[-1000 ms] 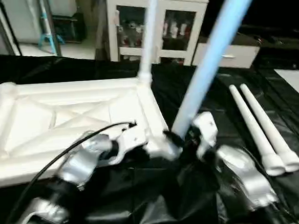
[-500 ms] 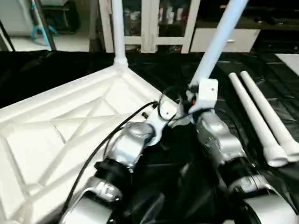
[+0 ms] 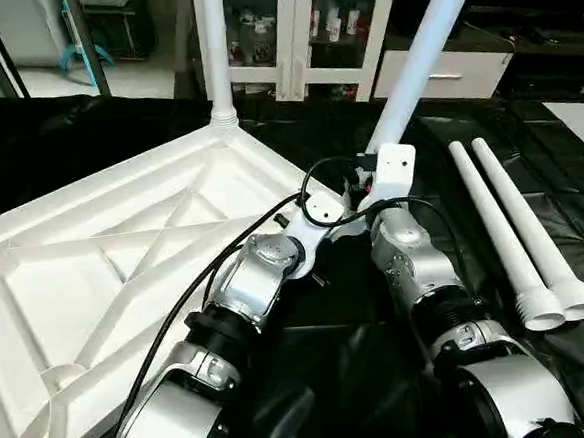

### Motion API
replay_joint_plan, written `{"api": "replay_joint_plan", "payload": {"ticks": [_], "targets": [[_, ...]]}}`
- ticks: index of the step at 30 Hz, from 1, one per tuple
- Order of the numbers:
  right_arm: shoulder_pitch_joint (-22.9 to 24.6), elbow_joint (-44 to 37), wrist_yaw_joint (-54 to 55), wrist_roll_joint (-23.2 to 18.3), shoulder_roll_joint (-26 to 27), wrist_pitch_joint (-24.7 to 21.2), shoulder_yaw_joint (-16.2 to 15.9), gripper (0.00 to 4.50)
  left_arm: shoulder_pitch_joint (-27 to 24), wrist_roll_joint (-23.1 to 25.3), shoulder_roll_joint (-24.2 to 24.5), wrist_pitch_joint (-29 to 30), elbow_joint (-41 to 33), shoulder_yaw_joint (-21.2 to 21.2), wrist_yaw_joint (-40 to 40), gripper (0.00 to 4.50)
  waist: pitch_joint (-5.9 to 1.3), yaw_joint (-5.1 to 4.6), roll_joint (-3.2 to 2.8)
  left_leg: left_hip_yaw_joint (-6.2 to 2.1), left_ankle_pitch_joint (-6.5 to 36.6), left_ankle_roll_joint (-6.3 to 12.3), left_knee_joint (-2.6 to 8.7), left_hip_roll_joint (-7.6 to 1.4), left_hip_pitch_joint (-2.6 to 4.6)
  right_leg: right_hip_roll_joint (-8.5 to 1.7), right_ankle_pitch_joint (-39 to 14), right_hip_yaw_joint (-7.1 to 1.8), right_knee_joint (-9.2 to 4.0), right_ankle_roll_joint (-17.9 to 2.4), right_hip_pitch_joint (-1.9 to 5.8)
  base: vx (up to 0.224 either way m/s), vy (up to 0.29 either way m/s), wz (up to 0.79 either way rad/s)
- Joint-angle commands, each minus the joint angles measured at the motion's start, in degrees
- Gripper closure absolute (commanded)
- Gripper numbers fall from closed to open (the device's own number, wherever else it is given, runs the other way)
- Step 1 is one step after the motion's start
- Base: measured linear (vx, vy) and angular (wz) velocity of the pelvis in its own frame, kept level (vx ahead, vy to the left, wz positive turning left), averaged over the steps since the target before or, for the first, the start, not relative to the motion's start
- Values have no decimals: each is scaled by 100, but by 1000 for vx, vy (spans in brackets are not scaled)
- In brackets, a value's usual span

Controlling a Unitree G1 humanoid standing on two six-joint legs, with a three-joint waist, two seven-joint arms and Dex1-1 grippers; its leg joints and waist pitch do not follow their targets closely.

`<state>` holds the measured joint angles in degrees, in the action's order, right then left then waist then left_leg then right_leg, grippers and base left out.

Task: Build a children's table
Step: Insert table leg to table base

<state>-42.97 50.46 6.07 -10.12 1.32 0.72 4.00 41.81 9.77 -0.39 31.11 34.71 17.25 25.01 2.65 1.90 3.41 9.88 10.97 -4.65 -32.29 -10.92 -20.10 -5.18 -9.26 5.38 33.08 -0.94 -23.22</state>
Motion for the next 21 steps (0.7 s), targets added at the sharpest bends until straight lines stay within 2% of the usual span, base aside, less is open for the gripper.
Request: {"api": "replay_joint_plan", "payload": {"ticks": [1,4,5,7,8,12,13,14,15,16,17,19,21], "targets": [[343,780,-34,32,-117,-312,198,265,272,-43,23,-168,-360,-115,-4,450,-338,43,-46,-27,1224,185,362,-198,-19,-341,-1175,-288,-342,-961,293,0,0,0],[299,718,-480,25,-128,-201,96,265,230,-118,81,-292,-400,-64,210,450,-343,44,-45,-26,1163,243,352,-202,-25,-345,-1116,-287,-336,-1009,302,0,0,0],[313,596,-890,36,-186,-207,-31,265,139,-182,213,-400,-517,32,559,450,-347,42,-27,-28,1128,253,348,-201,-34,-344,-1086,-285,-326,-1020,310,0,0,0],[441,213,-1789,106,-412,-342,-374,265,-126,-308,617,-512,-874,281,1410,450,-343,60,-31,-28,1008,376,343,-218,-49,-366,-990,-289,-314,-1104,333,0,0,0],[458,177,-1862,109,-436,-365,-400,265,-151,-314,660,-532,-908,306,1481,450,-345,70,-39,-38,967,395,342,-221,-53,-364,-956,-284,-308,-1118,341,0,0,0],[757,-412,-2960,28,-860,-772,-712,265,-469,-491,1220,-584,-1344,458,2315,450,-337,88,-93,-15,970,321,345,-262,24,-348,-904,-306,-288,-1291,302,0,0,0],[900,-679,-3405,-48,-1062,-958,-821,265,-578,-586,1451,-613,-1516,488,2649,450,-337,99,-106,-33,955,320,355,-273,28,-333,-744,-302,-261,-1316,331,0,0,0],[900,-679,-3405,-48,-1062,-958,-821,265,-578,-586,1451,-613,-1516,488,2649,450,-323,97,-85,-30,961,333,361,-271,10,-325,-700,-301,-265,-1324,340,0,0,0],[1052,-950,-3843,-138,-1288,-1127,-929,265,-697,-702,1717,-843,-1693,536,3082,450,-322,79,-88,-26,992,326,365,-269,-3,-328,-701,-305,-257,-1323,332,0,0,0],[1163,-1134,-4198,-187,-1457,-1223,-996,265,-784,-803,1926,-982,-1831,573,3428,450,-340,94,-92,-30,952,339,351,-265,23,-332,-607,-306,-243,-1350,341,0,0,0],[1466,-1589,-5053,-360,-1879,-1391,-1158,265,-911,-985,2358,-1105,-2054,603,4046,450,-345,103,-100,-29,944,362,347,-262,19,-333,-557,-309,-231,-1356,349,0,0,0],[1624,-1803,-5489,-427,-2094,-1437,-1259,265,-941,-1051,2523,-1082,-2117,589,4259,450,-325,128,-101,-15,981,409,352,-277,28,-331,-540,-317,-232,-1373,339,0,0,0],[1761,-1967,-5826,-412,-2275,-1425,-1323,265,-933,-1014,2640,-1169,-2091,552,4340,450,-315,183,-116,5,1178,291,359,-277,89,-334,-865,-319,-277,-1380,283,0,0,0]]}}
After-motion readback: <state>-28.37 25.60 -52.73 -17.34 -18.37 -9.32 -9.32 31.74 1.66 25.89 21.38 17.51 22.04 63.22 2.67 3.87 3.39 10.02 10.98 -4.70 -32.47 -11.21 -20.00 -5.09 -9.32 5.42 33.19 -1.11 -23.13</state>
